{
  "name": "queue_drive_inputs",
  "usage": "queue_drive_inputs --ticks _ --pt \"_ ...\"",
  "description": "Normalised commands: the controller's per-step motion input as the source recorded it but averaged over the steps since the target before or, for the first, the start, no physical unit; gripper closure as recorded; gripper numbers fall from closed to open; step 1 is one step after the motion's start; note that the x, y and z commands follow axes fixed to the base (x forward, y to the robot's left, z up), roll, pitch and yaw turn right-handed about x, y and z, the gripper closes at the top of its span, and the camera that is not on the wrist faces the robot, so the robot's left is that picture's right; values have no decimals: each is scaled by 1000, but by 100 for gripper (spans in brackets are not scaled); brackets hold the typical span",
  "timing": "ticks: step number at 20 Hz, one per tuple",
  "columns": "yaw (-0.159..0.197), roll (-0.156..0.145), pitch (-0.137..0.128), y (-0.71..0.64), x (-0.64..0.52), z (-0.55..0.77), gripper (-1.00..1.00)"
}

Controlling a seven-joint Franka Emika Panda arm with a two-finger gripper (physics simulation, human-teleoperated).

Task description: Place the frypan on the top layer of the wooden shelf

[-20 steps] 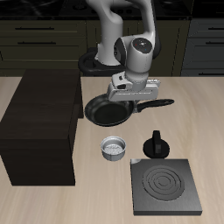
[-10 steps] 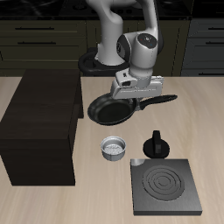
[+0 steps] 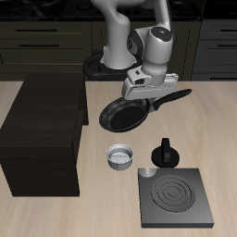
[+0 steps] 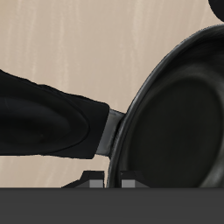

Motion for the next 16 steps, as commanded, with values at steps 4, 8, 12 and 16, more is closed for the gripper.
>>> queue_drive_inputs --ticks 4,8,12,16 --pt "29 0 -42 100 24 209 100" --pt "30 8 -39 79 -45 192 100" --pt "19 6 -32 93 -47 183 100" --pt "36 3 -44 103 -59 210 100"
